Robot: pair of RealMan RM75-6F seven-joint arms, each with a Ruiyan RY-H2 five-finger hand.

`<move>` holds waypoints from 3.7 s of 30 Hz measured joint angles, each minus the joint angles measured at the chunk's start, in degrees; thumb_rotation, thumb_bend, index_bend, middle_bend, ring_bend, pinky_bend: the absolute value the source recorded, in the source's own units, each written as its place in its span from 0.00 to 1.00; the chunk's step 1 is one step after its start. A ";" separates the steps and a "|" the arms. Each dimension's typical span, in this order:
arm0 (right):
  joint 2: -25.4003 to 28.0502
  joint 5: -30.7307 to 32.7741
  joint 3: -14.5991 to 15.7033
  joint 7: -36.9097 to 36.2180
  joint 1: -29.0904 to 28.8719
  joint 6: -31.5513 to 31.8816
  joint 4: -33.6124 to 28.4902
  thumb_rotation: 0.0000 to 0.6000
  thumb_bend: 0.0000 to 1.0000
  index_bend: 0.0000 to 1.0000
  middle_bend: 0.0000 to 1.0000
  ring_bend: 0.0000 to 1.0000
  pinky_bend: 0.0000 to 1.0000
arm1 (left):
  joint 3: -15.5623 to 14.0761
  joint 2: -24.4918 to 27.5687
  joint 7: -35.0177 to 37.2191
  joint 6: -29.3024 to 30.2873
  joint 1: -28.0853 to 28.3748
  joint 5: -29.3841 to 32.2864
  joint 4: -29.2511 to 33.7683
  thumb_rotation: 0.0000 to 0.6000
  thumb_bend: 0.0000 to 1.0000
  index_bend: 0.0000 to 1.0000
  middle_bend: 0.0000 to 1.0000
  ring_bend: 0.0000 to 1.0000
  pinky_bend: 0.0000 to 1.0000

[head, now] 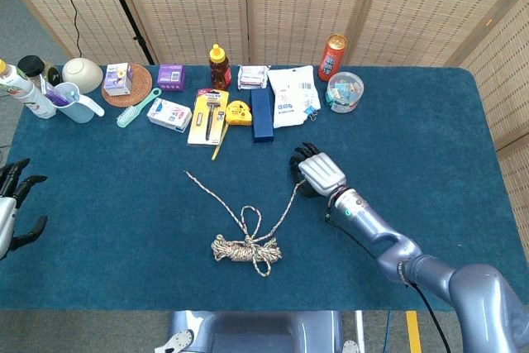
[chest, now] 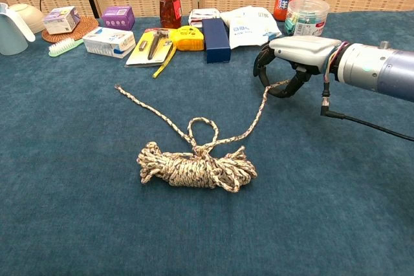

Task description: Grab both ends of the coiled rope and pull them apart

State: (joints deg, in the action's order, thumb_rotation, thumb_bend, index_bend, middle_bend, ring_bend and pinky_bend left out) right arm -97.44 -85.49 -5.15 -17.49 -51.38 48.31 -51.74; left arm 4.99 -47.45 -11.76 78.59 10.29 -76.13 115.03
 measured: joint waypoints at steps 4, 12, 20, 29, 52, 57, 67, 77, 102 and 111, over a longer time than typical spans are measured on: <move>2.57 0.60 -0.49 1.46 1.16 1.70 -4.76 1.00 0.45 0.61 0.31 0.14 0.05 | 0.05 -0.69 -0.91 -2.63 2.06 -1.37 -0.97 1.00 0.33 0.26 0.08 0.05 0.00; 7.96 2.82 -1.25 6.52 4.39 4.81 -15.10 1.00 0.45 0.61 0.31 0.15 0.05 | 0.96 -4.29 -1.75 -8.49 7.70 -4.45 -5.67 1.00 0.33 0.38 0.14 0.10 0.00; 12.85 5.49 -1.87 12.53 7.79 7.65 -24.13 1.00 0.45 0.61 0.31 0.15 0.05 | 1.69 -10.49 -2.31 -16.50 14.90 -6.48 -11.84 1.00 0.33 0.40 0.14 0.10 0.00; 14.96 7.03 -2.14 15.11 9.86 8.78 -27.76 1.00 0.45 0.61 0.31 0.15 0.05 | 2.11 -18.03 -2.65 -25.49 21.92 -4.76 -19.25 1.00 0.33 0.41 0.14 0.09 0.00; 15.78 7.37 -2.45 14.85 11.48 8.90 -28.10 1.00 0.45 0.61 0.31 0.15 0.05 | 2.72 -33.55 -6.52 -32.18 31.81 -0.29 -31.51 1.00 0.33 0.44 0.14 0.09 0.00; 15.92 7.31 -2.42 14.30 11.83 8.97 -27.77 1.00 0.45 0.62 0.31 0.15 0.05 | 2.97 -36.56 -7.78 -32.61 33.41 0.19 -33.75 1.00 0.33 0.44 0.14 0.08 0.00; 16.13 6.94 -2.27 12.61 12.56 9.02 -26.72 1.00 0.45 0.62 0.31 0.15 0.05 | 3.52 -43.65 -10.83 -33.22 36.32 2.91 -38.63 1.00 0.33 0.46 0.14 0.07 0.00; 16.26 6.44 -2.25 11.39 12.88 8.68 -25.86 1.00 0.45 0.62 0.31 0.15 0.05 | 3.55 -48.21 -12.36 -33.00 37.89 5.82 -42.57 1.00 0.33 0.47 0.14 0.06 0.00; 16.48 6.43 -2.39 10.76 13.23 8.06 -25.53 1.00 0.45 0.62 0.32 0.15 0.05 | 3.61 -51.92 -11.54 -31.72 38.64 8.01 -45.97 1.00 0.33 0.53 0.15 0.08 0.00; 16.57 6.65 -2.56 10.93 13.30 7.89 -25.75 1.00 0.45 0.62 0.32 0.15 0.05 | 3.52 -52.08 -11.91 -32.10 38.88 9.04 -46.30 1.00 0.33 0.56 0.16 0.08 0.00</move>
State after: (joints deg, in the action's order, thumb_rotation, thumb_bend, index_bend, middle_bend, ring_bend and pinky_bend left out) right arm -80.87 -78.83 -7.72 -6.56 -38.08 56.20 -77.49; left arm 8.51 -99.53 -23.67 46.50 49.17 -67.09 68.72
